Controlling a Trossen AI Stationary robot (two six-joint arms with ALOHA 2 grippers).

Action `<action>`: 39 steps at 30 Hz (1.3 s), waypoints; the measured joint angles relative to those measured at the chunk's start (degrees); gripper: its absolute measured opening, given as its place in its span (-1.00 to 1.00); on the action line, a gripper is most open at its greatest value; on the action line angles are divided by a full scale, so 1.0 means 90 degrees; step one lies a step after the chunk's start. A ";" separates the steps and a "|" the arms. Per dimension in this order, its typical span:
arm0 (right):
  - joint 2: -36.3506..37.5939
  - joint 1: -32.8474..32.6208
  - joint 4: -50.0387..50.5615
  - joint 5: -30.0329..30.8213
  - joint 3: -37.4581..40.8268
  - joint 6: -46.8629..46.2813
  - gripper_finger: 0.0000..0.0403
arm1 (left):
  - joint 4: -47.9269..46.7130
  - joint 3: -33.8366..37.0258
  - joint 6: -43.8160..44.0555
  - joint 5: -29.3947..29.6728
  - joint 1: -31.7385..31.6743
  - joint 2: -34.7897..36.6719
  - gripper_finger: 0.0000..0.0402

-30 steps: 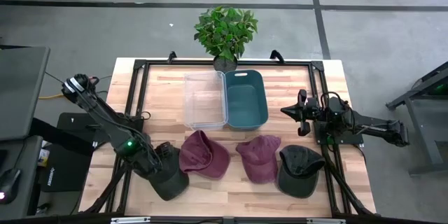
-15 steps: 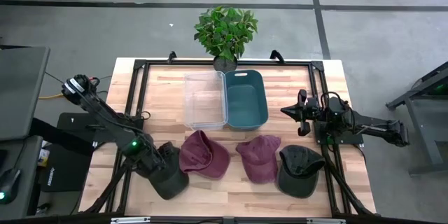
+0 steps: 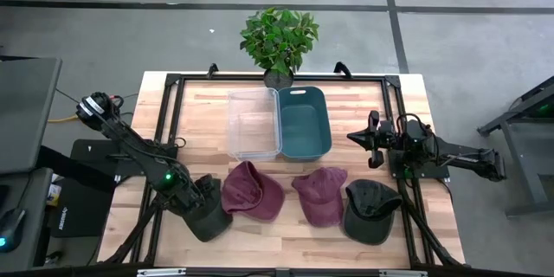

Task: Pick & Place hat
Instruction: Put the left black cap into the transparent bin

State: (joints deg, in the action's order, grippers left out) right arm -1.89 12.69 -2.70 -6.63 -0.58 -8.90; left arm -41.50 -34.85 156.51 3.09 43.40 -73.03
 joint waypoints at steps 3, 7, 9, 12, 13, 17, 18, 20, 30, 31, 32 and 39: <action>-0.0001 0.0001 0.0000 0.0000 0.0000 0.0000 -1.00 | -0.0018 0.0004 -0.0002 0.0005 0.0000 0.0000 0.14; -0.0002 0.0002 0.0000 0.0000 0.0000 0.0000 -1.00 | -0.0024 0.0004 -0.0014 0.0027 0.0000 0.0000 -0.18; -0.0002 0.0002 0.0000 0.0000 0.0000 0.0001 -1.00 | -0.0024 0.0004 -0.0020 0.0027 0.0000 0.0000 -0.35; -0.0001 0.0002 0.0000 0.0000 0.0000 0.0000 -1.00 | -0.0029 0.0004 -0.0043 0.0032 0.0010 0.0000 -0.60; -0.0001 0.0001 -0.0001 0.0000 0.0000 0.0000 -1.00 | -0.0032 0.0004 -0.0056 0.0032 0.0010 0.0000 -0.69; -0.0002 0.0000 -0.0002 0.0000 0.0000 0.0000 -1.00 | -0.0022 0.0004 -0.0220 0.0034 0.0011 0.0000 -0.96; -0.0002 0.0002 -0.0002 0.0000 0.0000 0.0000 -1.00 | -0.0022 0.0004 -0.0227 0.0034 0.0010 0.0000 -0.96; -0.0002 0.0002 -0.0002 0.0000 0.0000 0.0000 -1.00 | -0.0017 0.0004 -0.0264 0.0034 0.0012 0.0000 -0.95; -0.0001 0.0000 -0.0004 0.0000 0.0000 0.0000 -1.00 | 0.0122 -0.0001 -0.0524 0.0004 0.0012 0.0020 -0.99; -0.0002 0.0002 -0.0002 0.0000 0.0000 0.0001 -1.00 | 0.0125 -0.0003 -0.0529 -0.0024 0.0012 0.0037 -1.00; -0.0001 0.0002 -0.0003 -0.0001 0.0000 0.0000 -1.00 | 0.0119 -0.0003 -0.0530 -0.0039 0.0015 0.0077 -1.00; -0.0002 0.0000 -0.0002 0.0000 0.0000 0.0000 -1.00 | -0.0007 -0.0005 -0.0600 0.0076 0.0027 0.0535 -1.00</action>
State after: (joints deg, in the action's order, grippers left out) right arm -1.91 12.69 -2.72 -6.64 -0.58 -8.90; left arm -41.56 -34.89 151.11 3.78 43.64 -68.22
